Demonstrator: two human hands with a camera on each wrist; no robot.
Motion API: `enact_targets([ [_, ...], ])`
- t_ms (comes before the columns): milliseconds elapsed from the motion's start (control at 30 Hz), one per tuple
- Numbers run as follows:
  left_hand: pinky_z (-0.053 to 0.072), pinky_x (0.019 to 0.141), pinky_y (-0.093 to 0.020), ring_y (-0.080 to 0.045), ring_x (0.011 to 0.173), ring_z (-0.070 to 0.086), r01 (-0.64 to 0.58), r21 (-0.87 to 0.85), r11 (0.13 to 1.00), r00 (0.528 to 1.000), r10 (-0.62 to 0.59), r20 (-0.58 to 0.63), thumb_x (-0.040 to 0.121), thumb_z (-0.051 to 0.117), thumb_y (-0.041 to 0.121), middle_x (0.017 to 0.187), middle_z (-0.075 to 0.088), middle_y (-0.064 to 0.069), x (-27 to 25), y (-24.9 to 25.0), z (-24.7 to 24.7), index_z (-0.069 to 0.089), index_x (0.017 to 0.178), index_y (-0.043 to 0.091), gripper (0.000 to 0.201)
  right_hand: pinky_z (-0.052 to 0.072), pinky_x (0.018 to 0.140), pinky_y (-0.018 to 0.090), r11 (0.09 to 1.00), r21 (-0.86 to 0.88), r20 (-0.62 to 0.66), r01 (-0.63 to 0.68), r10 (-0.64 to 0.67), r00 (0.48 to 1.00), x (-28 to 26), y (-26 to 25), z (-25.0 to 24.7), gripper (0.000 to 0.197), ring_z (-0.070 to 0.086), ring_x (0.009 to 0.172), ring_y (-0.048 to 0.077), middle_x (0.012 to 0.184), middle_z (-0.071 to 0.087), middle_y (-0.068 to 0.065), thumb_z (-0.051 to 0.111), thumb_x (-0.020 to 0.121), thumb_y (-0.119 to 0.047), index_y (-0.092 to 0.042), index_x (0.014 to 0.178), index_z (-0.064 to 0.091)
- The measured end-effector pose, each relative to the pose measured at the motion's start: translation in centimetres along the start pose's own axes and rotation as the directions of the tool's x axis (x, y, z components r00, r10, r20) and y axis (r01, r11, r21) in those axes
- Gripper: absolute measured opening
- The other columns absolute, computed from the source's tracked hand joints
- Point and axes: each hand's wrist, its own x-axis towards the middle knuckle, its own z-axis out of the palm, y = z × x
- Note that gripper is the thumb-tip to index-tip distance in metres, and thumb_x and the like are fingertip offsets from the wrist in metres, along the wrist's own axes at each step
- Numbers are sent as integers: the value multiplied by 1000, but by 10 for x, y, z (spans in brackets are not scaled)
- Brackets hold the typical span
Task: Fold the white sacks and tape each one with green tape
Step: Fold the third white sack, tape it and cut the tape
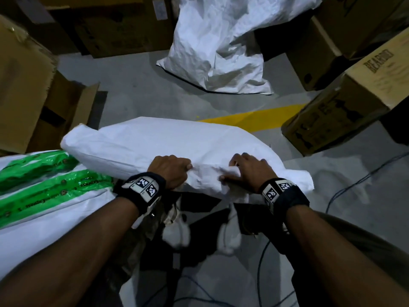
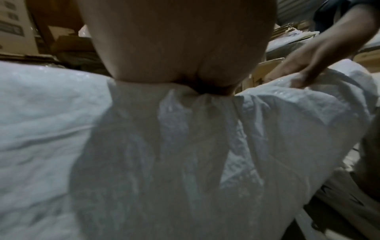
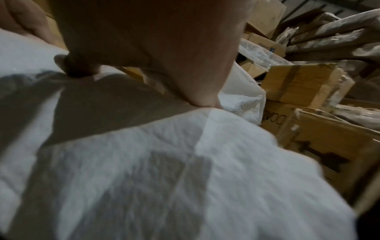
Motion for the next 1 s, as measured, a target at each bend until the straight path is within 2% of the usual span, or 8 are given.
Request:
enact_targets([
  [200, 30, 76, -36, -33, 109, 58, 38, -21, 999, 999, -38, 16, 101, 38, 37, 115, 66, -10, 5, -6, -11, 55, 100, 27, 20, 24, 102, 58, 981, -118, -150, -157, 138, 979, -34, 50, 0, 89, 37, 128, 22, 128, 49, -4, 28, 63, -102, -41, 125, 49],
  [367, 33, 76, -37, -31, 108, 58, 70, 1, 998, 997, -70, -10, 104, 33, 38, 118, 66, -6, 6, -12, -26, 49, 91, 22, 26, 28, 104, 63, 916, 217, -277, -337, 389, 879, -60, 82, -10, 79, 32, 134, 32, 142, 33, 2, 49, 70, -91, -43, 132, 45],
  [467, 35, 76, -36, -31, 103, 59, 73, -1, 997, 997, -73, -38, 105, 32, 37, 113, 67, -4, 6, -10, -33, 56, 92, 18, 33, 44, 101, 53, 569, 760, -118, -313, 595, 795, -62, 96, -11, 86, 55, 113, 33, 124, 54, 12, 72, 72, -72, -22, 135, 45],
  [533, 34, 76, -36, -30, 104, 59, 76, 14, 997, 997, -75, -24, 104, 33, 36, 115, 67, -3, 7, -8, -33, 56, 91, 20, 31, 58, 84, 47, 267, 926, 63, -268, 590, 805, -63, 98, -7, 81, 67, 81, 26, 90, 70, 7, 84, 64, -65, -10, 119, 63],
  [567, 34, 77, -36, -30, 105, 59, 81, 21, 996, 997, -81, -13, 104, 33, 36, 116, 66, -3, 7, -7, -33, 57, 91, 20, 32, 58, 75, 40, 242, 934, 74, -264, 593, 802, -62, 99, -4, 74, 69, 76, 26, 81, 73, 5, 86, 59, -67, -10, 103, 71],
  [700, 36, 76, -36, -28, 102, 60, 106, 34, 994, 994, -107, 5, 102, 35, 36, 113, 68, -1, 8, -10, -26, 62, 91, 21, 32, 57, 83, 43, 409, 816, -2, -407, 707, 707, -58, 95, 3, 82, 69, 90, 29, 90, 73, 10, 71, 54, -88, -19, 98, 61],
  [833, 44, 81, -38, -29, 103, 60, 108, 89, 990, 993, -111, 29, 99, 42, 35, 114, 67, -2, 8, -14, -22, 64, 90, 22, 27, 43, 71, 38, 659, 648, -270, -382, 668, 693, -60, 90, -12, 47, 62, 96, 39, 100, 66, 18, 61, 88, -61, -14, 89, 54],
  [1000, 43, 86, -38, -28, 108, 60, 80, 9, 997, 995, -81, 62, 105, 29, 49, 112, 67, -2, 0, -35, -24, 66, 93, 20, 48, 52, 82, 43, 557, 695, -38, -454, 660, 750, -44, 104, -5, 34, 64, 94, 37, 100, 68, 21, 73, 88, -37, -4, 91, 65],
])
